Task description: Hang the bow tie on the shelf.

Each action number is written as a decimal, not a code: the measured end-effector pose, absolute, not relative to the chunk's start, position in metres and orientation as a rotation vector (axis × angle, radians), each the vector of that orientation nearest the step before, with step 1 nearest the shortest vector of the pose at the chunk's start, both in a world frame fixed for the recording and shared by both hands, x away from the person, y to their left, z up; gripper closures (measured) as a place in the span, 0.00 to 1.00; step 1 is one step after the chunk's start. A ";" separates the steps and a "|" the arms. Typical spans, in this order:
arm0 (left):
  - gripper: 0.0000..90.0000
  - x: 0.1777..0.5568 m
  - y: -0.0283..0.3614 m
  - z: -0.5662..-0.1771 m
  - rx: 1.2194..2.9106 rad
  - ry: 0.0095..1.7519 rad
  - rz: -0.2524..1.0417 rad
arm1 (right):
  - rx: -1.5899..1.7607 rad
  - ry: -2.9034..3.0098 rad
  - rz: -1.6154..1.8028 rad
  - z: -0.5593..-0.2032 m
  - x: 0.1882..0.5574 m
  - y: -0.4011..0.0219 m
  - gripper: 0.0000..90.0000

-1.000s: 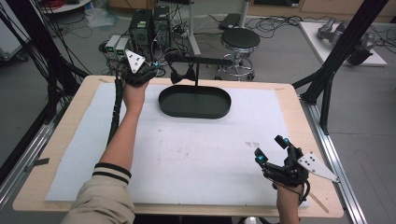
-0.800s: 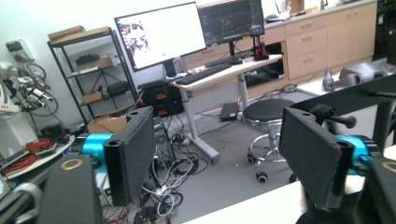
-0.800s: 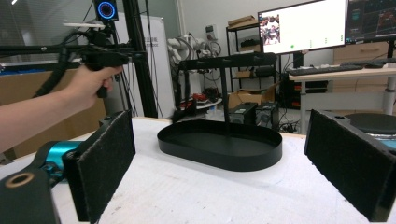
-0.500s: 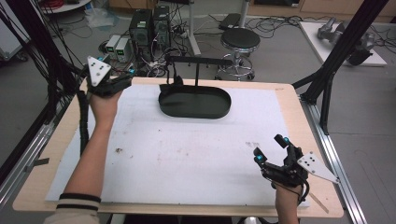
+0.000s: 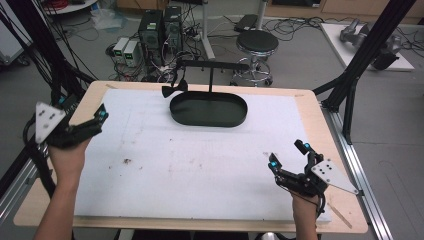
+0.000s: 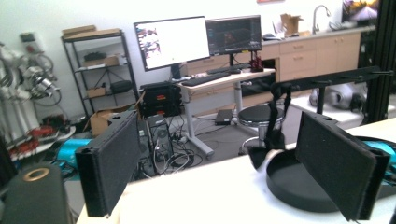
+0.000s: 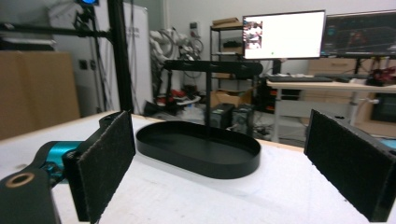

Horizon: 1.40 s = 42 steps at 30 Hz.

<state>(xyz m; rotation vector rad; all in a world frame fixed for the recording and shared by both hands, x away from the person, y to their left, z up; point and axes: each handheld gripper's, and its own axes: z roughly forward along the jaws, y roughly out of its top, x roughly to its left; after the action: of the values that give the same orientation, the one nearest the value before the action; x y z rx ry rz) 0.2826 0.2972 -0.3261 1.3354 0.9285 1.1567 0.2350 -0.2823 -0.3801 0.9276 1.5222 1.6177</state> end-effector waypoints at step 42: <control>0.12 0.241 0.322 -0.400 1.254 1.018 1.108 | 1.021 1.500 1.525 -0.393 0.238 -0.292 0.09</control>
<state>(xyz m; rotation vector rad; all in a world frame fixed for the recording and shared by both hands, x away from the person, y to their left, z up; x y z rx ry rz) 0.2411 0.3223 -0.3998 1.2544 1.0184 1.1085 0.2375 -0.2917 -0.3928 1.0210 1.5003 1.5254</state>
